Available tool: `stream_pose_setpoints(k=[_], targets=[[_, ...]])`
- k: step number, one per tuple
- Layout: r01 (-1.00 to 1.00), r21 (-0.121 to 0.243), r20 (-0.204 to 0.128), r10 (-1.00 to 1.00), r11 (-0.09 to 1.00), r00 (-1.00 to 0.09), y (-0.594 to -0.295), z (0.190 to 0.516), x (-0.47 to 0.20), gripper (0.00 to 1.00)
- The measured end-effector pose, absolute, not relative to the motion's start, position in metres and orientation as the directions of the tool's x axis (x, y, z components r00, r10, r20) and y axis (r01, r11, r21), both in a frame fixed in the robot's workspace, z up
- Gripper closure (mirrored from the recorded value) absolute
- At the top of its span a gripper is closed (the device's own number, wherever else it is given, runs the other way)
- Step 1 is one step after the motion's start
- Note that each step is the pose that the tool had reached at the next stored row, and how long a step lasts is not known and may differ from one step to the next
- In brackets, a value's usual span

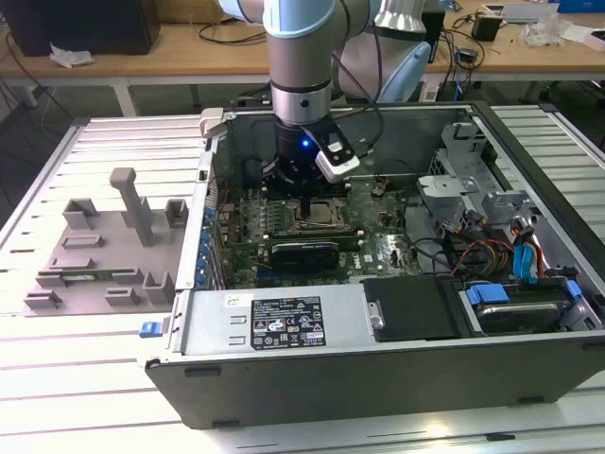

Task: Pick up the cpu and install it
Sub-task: 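Close the cpu cover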

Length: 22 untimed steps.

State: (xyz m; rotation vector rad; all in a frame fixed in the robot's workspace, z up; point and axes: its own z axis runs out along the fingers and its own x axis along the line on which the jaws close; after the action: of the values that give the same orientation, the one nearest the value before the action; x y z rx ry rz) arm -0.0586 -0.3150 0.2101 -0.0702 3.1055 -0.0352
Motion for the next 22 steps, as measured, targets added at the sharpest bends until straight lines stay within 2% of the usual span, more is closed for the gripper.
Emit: stream_pose_setpoints(k=[22], targets=[[-0.071,-0.024,-0.035,-0.072,0.997,-0.997,-0.3148,0.206,-0.0569,0.89]])
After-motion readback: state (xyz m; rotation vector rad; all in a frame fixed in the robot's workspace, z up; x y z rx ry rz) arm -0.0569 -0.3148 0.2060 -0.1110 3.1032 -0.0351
